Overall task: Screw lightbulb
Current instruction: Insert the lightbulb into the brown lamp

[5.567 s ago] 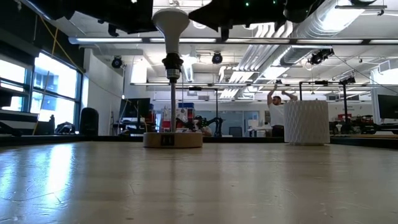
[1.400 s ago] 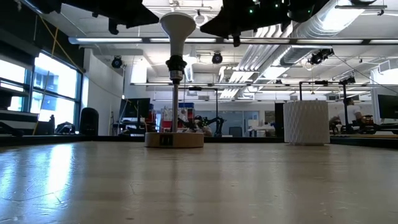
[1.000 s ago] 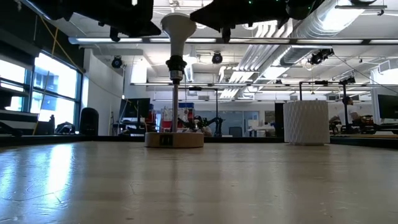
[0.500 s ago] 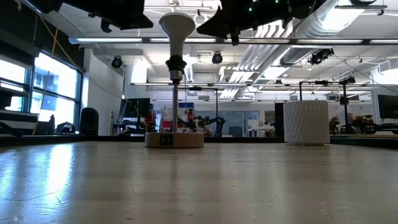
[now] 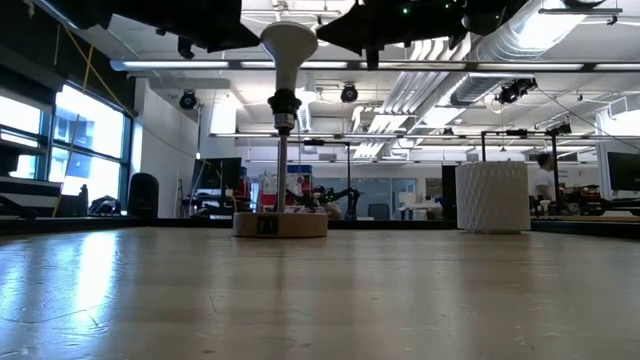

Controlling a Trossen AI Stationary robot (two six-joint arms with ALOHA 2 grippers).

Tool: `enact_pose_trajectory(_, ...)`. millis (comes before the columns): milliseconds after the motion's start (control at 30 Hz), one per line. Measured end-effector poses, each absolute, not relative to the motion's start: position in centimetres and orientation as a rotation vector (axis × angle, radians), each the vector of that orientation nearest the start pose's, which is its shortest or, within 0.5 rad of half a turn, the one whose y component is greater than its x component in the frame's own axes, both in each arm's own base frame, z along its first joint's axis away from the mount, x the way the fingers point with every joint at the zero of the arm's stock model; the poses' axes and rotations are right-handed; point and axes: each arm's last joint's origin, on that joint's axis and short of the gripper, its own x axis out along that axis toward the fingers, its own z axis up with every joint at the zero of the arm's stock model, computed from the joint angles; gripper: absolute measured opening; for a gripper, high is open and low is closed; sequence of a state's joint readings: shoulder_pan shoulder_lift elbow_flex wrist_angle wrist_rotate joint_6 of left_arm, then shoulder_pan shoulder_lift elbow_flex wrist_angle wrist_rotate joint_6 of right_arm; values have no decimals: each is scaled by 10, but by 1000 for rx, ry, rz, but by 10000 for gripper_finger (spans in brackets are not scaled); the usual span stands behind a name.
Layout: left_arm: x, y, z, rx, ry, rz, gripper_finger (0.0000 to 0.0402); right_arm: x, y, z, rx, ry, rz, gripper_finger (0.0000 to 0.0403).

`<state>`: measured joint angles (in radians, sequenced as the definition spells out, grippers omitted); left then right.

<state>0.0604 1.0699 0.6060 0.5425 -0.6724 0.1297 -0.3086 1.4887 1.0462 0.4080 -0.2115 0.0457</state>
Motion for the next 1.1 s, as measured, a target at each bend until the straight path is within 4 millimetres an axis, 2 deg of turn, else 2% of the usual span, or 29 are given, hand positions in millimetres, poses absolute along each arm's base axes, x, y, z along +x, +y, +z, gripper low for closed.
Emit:
enact_pose_trajectory(233,232,42,280,89,-6,769,0,332,-82,315,47,8,-43,16)
enact_pose_trajectory(433,232,49,278,92,4,799,0,333,-80,315,40,-1,-37,16)
enact_pose_trajectory(533,228,47,280,115,16,857,0,327,-84,320,24,2,-57,16)
enact_pose_trajectory(700,218,38,288,125,14,909,0,318,-97,323,23,19,-212,16)
enact_pose_trajectory(933,219,26,294,130,-41,754,0,326,-118,305,58,48,-267,16)
enact_pose_trajectory(1100,221,25,293,118,-39,748,0,333,-118,301,58,16,-222,16)
